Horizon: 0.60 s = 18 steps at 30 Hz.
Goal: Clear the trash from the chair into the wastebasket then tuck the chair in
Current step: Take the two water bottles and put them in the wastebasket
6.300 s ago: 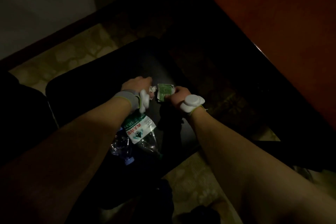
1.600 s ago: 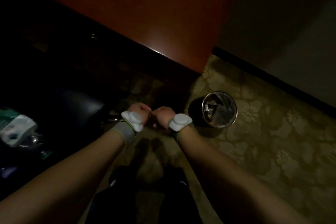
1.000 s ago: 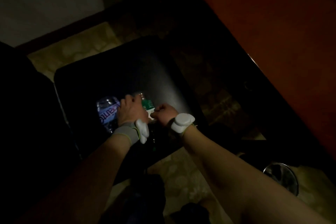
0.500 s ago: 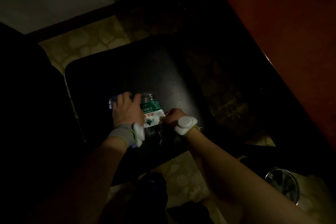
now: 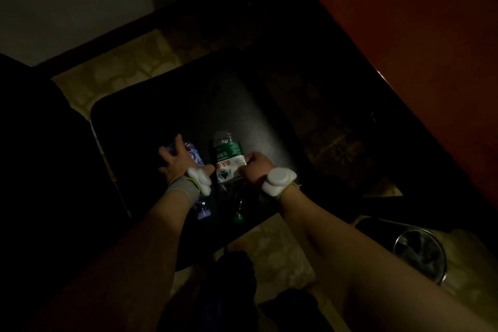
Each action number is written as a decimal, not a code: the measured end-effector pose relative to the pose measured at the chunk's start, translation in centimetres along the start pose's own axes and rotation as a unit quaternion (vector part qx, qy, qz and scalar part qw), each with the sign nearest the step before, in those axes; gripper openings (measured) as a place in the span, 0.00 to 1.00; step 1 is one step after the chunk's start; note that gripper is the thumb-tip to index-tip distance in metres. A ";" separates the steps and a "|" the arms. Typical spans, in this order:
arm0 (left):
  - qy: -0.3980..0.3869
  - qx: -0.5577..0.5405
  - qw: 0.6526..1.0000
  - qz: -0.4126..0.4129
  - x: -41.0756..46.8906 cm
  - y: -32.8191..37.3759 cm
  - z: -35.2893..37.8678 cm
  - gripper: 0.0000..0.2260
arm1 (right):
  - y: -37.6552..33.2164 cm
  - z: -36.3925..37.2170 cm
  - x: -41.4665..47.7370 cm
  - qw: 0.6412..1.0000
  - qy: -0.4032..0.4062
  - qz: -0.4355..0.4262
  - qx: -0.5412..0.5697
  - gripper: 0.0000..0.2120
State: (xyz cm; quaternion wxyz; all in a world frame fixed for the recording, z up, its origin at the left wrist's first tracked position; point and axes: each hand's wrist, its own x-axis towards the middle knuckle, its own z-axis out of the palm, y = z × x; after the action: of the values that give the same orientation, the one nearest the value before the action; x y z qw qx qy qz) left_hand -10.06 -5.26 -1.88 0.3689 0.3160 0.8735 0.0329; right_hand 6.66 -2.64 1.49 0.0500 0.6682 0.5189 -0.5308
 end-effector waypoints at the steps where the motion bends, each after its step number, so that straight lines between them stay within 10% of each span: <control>1: -0.007 0.001 1.000 0.007 -0.5 0.6 0.3 0.49 | 0.5 -0.7 -0.1 1.000 0.008 0.007 0.001 0.08; 12: -0.266 -0.103 0.957 0.052 -9.4 9.9 7.7 0.48 | 12.6 -7.6 -4.4 0.982 0.106 0.089 0.131 0.15; 18: -0.332 -0.051 0.938 0.085 -16.0 12.1 15.6 0.29 | 23.1 -10.3 -9.3 0.958 0.133 0.137 0.213 0.17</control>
State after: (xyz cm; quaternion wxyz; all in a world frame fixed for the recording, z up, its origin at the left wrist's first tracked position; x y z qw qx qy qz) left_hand 15.17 -7.55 0.25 0.6497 0.3624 0.6683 0.0013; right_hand 31.62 -12.76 1.85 -0.0904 0.7926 0.2990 -0.5237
